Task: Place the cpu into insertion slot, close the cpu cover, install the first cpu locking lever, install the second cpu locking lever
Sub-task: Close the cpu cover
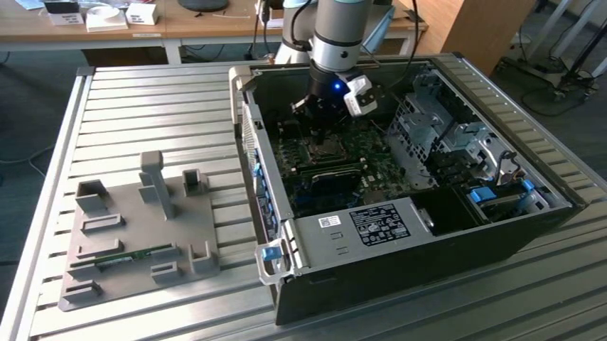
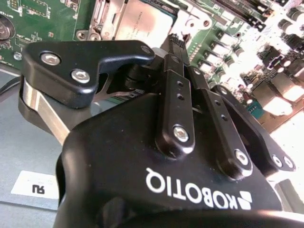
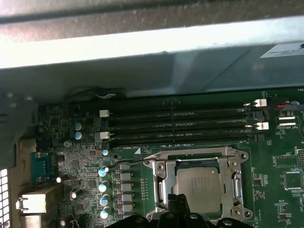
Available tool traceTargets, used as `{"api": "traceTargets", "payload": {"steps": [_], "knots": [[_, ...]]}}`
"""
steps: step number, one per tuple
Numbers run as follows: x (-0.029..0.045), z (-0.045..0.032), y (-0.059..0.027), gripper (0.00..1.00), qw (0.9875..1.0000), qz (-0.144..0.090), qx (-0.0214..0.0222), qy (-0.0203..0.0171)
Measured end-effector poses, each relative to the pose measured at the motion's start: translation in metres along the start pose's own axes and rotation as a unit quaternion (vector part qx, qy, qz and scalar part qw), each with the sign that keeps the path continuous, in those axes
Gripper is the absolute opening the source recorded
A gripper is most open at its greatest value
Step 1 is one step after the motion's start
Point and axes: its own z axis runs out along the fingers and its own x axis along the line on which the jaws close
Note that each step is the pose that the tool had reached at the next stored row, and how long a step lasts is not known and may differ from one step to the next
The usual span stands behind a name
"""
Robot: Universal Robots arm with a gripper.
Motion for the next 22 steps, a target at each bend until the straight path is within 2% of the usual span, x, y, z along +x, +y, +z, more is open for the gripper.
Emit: {"api": "traceTargets", "payload": {"steps": [11, 15, 22], "knots": [[0.0010, 0.0068, -0.0008, 0.10, 1.0000, -0.002, 0.0005, -0.0001], [0.0012, 0.0070, -0.0009, 0.10, 1.0000, -0.002, 0.0008, -0.0001], [0.0047, 0.0105, -0.0011, 0.10, 1.0000, -0.002, 0.0005, -0.0031]]}}
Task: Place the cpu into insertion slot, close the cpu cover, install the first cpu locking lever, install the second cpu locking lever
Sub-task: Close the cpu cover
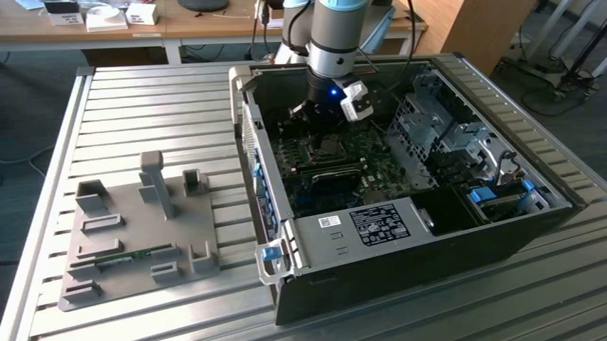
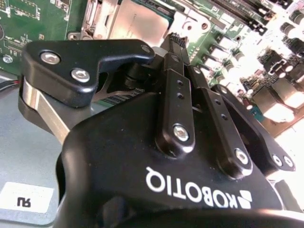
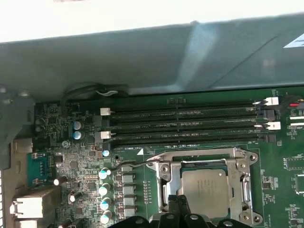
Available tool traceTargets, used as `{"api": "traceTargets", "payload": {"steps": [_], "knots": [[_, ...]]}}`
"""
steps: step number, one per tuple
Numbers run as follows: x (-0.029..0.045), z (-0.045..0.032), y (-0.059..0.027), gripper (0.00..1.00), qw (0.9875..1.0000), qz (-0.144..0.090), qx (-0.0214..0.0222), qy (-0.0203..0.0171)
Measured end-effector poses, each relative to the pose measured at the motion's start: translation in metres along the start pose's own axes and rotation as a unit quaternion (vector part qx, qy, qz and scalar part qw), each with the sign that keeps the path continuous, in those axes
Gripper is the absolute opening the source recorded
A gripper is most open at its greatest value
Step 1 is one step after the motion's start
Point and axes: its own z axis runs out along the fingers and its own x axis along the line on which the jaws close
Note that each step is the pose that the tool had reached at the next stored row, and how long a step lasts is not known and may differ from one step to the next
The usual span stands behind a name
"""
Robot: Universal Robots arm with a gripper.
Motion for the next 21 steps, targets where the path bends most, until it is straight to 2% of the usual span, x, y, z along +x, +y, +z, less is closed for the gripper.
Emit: {"api": "traceTargets", "payload": {"steps": [6, 11, 15, 21], "knots": [[0.0026, 0.0041, -0.0002, 0.10, 1.0000, 0.000, 0.0002, -0.0028], [0.0029, 0.0044, -0.0002, 0.10, 1.0000, 0.000, 0.0002, -0.0032], [0.0035, 0.0068, -0.0002, 0.10, 1.0000, -0.001, -0.0001, -0.0065], [0.0071, 0.0085, -0.0005, 0.10, 1.0000, -0.001, -0.0002, -0.0088]]}}
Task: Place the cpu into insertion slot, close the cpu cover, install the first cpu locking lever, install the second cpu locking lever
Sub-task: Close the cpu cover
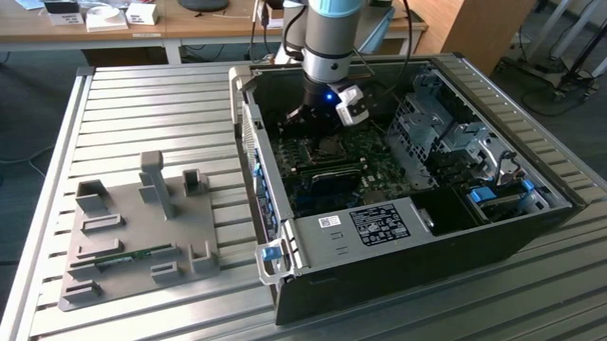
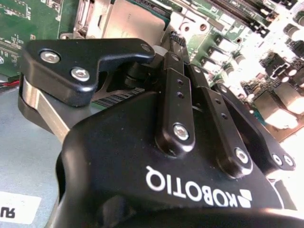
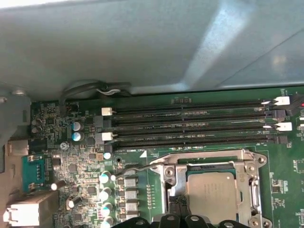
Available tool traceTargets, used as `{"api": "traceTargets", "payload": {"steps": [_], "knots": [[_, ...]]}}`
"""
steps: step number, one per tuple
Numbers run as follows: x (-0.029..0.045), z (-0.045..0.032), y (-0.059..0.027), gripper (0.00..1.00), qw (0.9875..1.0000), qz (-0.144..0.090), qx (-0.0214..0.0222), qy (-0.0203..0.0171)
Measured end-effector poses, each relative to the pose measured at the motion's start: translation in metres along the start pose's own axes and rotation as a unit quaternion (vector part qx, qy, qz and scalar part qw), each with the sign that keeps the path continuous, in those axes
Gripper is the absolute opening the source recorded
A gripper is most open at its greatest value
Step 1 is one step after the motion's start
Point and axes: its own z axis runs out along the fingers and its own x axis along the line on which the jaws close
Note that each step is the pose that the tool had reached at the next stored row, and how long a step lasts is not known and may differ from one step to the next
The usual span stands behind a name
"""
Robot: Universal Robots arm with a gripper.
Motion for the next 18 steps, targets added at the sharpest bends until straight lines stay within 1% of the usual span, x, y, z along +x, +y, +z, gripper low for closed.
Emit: {"api": "traceTargets", "payload": {"steps": [5, 18], "knots": [[0.0009, 0.0033, -0.0002, 0.10, 1.0000, 0.000, 0.0003, -0.0020], [0.0009, 0.0044, 0.0000, 0.10, 1.0000, 0.000, -0.0001, -0.0025]]}}
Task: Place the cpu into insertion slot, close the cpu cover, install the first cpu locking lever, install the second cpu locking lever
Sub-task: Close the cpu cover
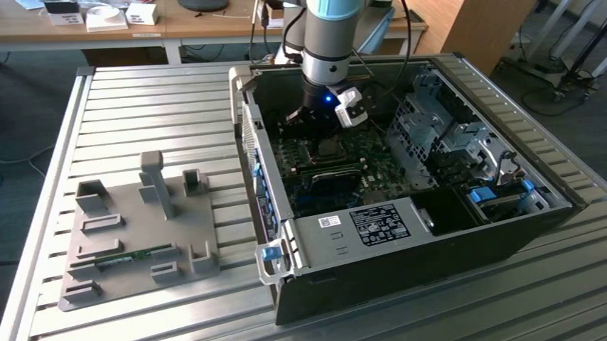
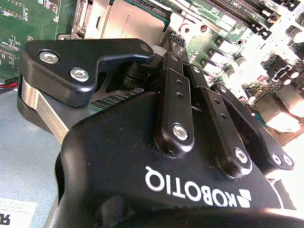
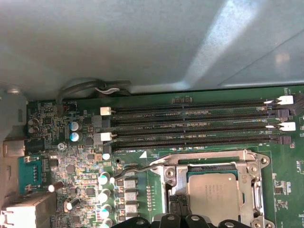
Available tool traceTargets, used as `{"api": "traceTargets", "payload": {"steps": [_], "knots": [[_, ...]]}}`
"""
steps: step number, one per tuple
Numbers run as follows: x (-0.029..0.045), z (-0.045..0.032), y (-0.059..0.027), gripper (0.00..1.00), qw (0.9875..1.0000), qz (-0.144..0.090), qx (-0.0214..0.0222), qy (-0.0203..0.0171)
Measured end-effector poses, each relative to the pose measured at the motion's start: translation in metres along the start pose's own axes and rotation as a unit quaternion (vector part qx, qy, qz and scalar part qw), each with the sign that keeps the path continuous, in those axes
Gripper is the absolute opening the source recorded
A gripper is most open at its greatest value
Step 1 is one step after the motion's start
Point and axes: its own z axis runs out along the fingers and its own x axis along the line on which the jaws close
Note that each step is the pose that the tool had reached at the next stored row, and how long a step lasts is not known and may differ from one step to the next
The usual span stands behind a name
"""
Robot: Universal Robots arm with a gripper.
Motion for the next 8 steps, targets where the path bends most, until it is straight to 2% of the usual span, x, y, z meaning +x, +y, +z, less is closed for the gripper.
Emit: {"api": "traceTargets", "payload": {"steps": [8], "knots": [[-0.0002, -0.0045, 0.0000, 0.10, 1.0000, 0.000, -0.0002, -0.0001]]}}
